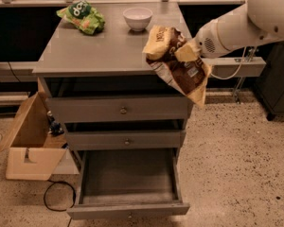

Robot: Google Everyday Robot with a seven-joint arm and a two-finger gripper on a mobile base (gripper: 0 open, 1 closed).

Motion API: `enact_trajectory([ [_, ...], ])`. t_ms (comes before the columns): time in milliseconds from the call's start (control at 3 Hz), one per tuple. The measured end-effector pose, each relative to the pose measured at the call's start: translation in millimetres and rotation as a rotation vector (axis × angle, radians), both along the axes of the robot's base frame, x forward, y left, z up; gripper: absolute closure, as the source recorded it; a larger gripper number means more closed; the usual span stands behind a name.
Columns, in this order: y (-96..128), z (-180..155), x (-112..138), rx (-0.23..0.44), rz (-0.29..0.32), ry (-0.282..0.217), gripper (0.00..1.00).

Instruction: Place brown chip bag into bottom drawer

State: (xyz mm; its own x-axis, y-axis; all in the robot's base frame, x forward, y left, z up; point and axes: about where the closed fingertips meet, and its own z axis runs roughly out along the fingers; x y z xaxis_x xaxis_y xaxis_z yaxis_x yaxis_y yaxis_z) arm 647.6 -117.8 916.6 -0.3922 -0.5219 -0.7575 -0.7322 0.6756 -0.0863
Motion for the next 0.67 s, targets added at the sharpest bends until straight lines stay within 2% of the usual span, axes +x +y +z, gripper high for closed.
enact_trajectory([
  [333,0,0,0,0.000,0.000,0.000,1.00],
  [667,6,-42,-47,0.008,0.049,0.079,1.00],
])
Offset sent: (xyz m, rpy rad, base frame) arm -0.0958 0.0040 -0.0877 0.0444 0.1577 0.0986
